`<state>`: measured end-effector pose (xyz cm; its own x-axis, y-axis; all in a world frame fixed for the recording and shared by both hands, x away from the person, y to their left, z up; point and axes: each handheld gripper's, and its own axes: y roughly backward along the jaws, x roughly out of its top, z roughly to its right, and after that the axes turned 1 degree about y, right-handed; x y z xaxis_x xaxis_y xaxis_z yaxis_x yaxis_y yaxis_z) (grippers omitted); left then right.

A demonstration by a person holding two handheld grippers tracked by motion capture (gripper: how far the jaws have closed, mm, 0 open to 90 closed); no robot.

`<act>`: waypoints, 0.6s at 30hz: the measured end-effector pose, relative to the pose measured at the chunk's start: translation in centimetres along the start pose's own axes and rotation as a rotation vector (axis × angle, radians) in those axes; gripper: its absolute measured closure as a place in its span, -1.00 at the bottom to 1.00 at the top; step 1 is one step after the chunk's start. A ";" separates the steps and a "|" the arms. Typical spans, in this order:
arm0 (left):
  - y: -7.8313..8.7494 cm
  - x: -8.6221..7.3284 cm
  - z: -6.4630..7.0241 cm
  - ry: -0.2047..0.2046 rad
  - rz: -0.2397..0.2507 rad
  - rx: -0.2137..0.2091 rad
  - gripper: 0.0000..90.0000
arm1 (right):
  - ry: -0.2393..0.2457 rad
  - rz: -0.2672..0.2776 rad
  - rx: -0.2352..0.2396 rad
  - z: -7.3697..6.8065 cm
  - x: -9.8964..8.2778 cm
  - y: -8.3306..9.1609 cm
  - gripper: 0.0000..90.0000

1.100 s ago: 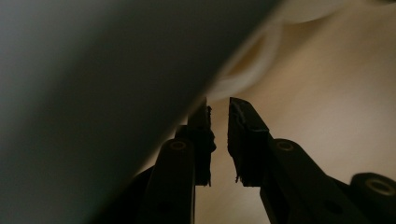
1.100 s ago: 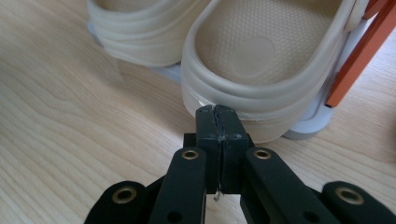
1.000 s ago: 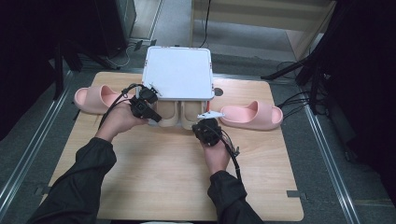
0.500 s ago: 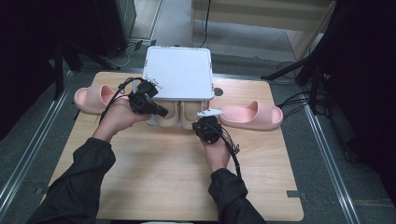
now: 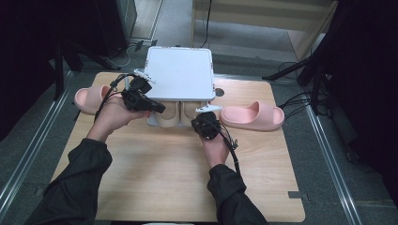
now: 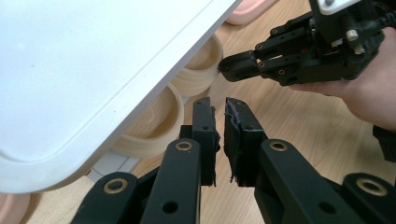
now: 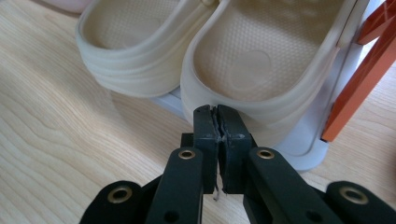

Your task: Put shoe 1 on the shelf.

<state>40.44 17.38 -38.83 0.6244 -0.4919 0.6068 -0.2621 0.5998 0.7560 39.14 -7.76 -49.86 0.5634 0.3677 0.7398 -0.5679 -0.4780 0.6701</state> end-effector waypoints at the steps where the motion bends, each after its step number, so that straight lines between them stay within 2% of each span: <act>1: 0.1 0.0 0.0 0.002 0.004 0.001 0.82 | -0.004 -0.001 0.003 0.0 0.1 -0.1 0.95; 6: 0.6 -0.1 0.0 0.003 0.018 -0.005 0.81 | -0.010 -0.005 0.000 0.2 0.4 -0.3 0.91; 8: 0.7 -0.1 0.0 0.004 0.024 -0.004 0.80 | 0.002 -0.008 -0.007 0.1 0.4 -0.2 0.91; 12: 1.1 -0.3 0.1 0.004 0.033 -0.007 0.76 | -0.005 -0.013 0.008 0.1 0.4 0.0 0.85; 18: 2.5 -1.0 -0.2 0.037 0.056 -0.011 0.59 | 0.029 0.006 0.061 0.1 -0.1 2.3 0.70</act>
<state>39.26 19.53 -37.59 0.6356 -0.4337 0.6387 -0.2897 0.6329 0.7180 37.80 -9.01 -48.39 0.5423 0.3874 0.7455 -0.5325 -0.5278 0.6617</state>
